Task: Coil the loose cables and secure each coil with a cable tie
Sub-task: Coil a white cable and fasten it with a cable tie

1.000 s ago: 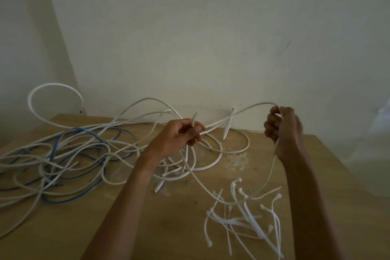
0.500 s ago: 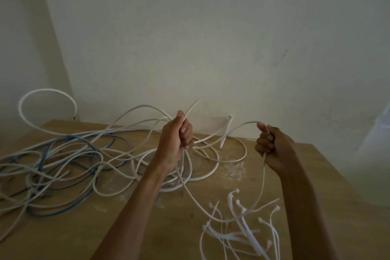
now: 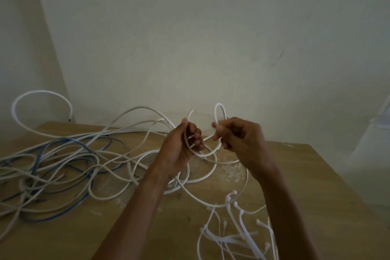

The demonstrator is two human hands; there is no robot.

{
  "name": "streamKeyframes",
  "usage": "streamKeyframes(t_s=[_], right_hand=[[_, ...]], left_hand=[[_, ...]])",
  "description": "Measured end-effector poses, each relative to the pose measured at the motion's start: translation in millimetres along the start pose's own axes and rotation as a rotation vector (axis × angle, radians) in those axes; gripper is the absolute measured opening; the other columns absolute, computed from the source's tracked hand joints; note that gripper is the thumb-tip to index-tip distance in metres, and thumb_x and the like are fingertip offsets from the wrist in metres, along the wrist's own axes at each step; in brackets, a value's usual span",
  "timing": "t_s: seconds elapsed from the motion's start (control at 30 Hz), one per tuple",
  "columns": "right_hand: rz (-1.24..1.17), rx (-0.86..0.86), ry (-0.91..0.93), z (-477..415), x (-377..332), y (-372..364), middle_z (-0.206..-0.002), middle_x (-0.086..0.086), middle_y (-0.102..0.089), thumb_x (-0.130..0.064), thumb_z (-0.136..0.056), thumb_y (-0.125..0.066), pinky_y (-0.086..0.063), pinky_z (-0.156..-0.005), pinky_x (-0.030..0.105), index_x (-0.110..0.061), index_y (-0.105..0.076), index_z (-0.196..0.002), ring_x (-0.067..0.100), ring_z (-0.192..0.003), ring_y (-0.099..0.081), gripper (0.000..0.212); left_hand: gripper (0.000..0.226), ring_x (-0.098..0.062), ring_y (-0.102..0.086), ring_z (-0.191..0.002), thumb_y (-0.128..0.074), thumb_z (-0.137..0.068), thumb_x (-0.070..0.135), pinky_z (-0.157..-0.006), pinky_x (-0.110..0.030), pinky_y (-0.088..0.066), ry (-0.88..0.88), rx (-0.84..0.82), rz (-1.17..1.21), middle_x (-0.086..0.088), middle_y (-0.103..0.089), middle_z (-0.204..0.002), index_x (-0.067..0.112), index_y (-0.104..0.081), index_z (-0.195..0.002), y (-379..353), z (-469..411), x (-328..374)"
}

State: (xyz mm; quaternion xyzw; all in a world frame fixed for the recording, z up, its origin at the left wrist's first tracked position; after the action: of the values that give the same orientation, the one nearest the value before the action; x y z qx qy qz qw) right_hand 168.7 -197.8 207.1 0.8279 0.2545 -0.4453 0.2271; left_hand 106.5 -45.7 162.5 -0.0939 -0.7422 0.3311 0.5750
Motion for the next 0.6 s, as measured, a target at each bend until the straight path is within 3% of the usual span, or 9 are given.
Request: streamKeyframes(t_s=[0.07,0.17,0.27,0.37,0.43,0.47,0.53,0.6], right_hand=[[0.121,-0.080,0.015,2.5,1.6,-14.2,-0.079,0.008,-0.075,-0.010,-0.091,-0.070,-0.052,-0.057,0.026,-0.014,-0.075,-0.091,0.016,-0.057,-0.061,0.007],[0.340,-0.124,0.028,4.9,7.2,-28.7,-0.079,-0.001,-0.076,-0.015,-0.089,-0.075,-0.060,-0.062,0.031,-0.021,-0.077,-0.088,0.013,-0.059,-0.068,0.006],[0.481,-0.108,0.028,8.1,8.8,-37.3,-0.070,-0.005,-0.074,-0.022,-0.086,-0.079,-0.056,-0.059,0.020,-0.019,-0.077,-0.087,0.007,-0.054,-0.067,0.003],[0.544,-0.065,-0.006,10.5,10.2,-42.9,-0.061,-0.009,-0.070,-0.036,-0.082,-0.081,-0.050,-0.051,0.015,-0.020,-0.075,-0.079,0.006,-0.047,-0.064,0.017],[0.564,-0.101,-0.031,9.4,14.5,-42.8,-0.056,-0.008,-0.067,-0.046,-0.082,-0.078,-0.047,-0.049,0.015,-0.022,-0.072,-0.073,0.005,-0.045,-0.061,0.027],[0.579,-0.137,-0.030,8.6,17.1,-41.4,-0.054,-0.008,-0.065,-0.049,-0.084,-0.075,-0.044,-0.048,0.015,-0.023,-0.070,-0.070,0.004,-0.044,-0.058,0.029],[0.558,-0.210,0.013,6.9,19.7,-38.1,-0.054,-0.004,-0.061,-0.046,-0.091,-0.067,-0.036,-0.047,0.016,-0.025,-0.072,-0.073,0.005,-0.045,-0.050,0.028],[0.504,-0.284,0.047,6.0,22.3,-34.4,-0.057,0.001,-0.059,-0.040,-0.096,-0.063,-0.032,-0.050,0.019,-0.026,-0.075,-0.079,0.008,-0.047,-0.043,0.026]], left_hand=[[0.048,-0.019,-0.064,-0.063,-0.034,-0.109,0.032,-0.059,-0.030,-0.056,-0.002,-0.017,-0.050,-0.011,-0.067,-0.075,0.004,-0.066,-0.089,-1.8,2.7,0.5],[0.053,-0.028,-0.070,-0.075,-0.031,-0.109,0.035,-0.061,-0.037,-0.057,0.030,-0.102,-0.061,-0.017,-0.074,-0.096,0.000,-0.071,-0.105,-7.3,6.2,1.7],[0.056,-0.030,-0.071,-0.080,-0.034,-0.108,0.037,-0.062,-0.036,-0.054,0.101,-0.103,-0.037,-0.018,-0.074,-0.102,0.007,-0.076,-0.089,-6.7,9.1,2.9],[0.053,-0.028,-0.069,-0.080,-0.035,-0.108,0.041,-0.068,-0.037,-0.055,0.103,-0.111,0.034,-0.013,-0.071,-0.089,0.014,-0.061,-0.070,-5.3,8.7,5.9],[0.052,-0.017,-0.057,-0.062,-0.034,-0.108,0.041,-0.063,-0.031,-0.054,0.070,-0.097,0.216,-0.002,-0.053,-0.065,0.017,-0.049,-0.064,-0.2,5.2,12.9],[0.051,-0.010,-0.040,-0.051,-0.034,-0.108,0.039,-0.054,-0.024,-0.047,0.051,-0.101,0.302,0.003,-0.041,-0.057,0.017,-0.047,-0.065,3.0,4.5,18.6],[0.045,-0.006,-0.015,-0.047,-0.033,-0.108,0.035,-0.040,-0.017,-0.028,0.027,-0.111,0.362,0.007,-0.026,-0.051,0.014,-0.055,-0.075,10.1,4.4,29.0],[0.038,-0.006,-0.012,-0.045,-0.032,-0.109,0.032,-0.040,-0.016,-0.027,0.018,-0.114,0.334,0.009,-0.019,-0.050,0.011,-0.058,-0.089,16.6,4.8,33.8]])
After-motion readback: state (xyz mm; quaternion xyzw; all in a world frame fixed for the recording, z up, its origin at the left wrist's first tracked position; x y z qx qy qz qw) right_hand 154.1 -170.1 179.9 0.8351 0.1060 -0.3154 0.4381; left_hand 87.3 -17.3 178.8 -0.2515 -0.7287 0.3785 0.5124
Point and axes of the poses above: each hand's wrist, its own z-axis away from the middle knuckle, its own y-axis out of the back of the hand, x = y × z, the point moved 4 cm from there along -z, towards the middle knuckle
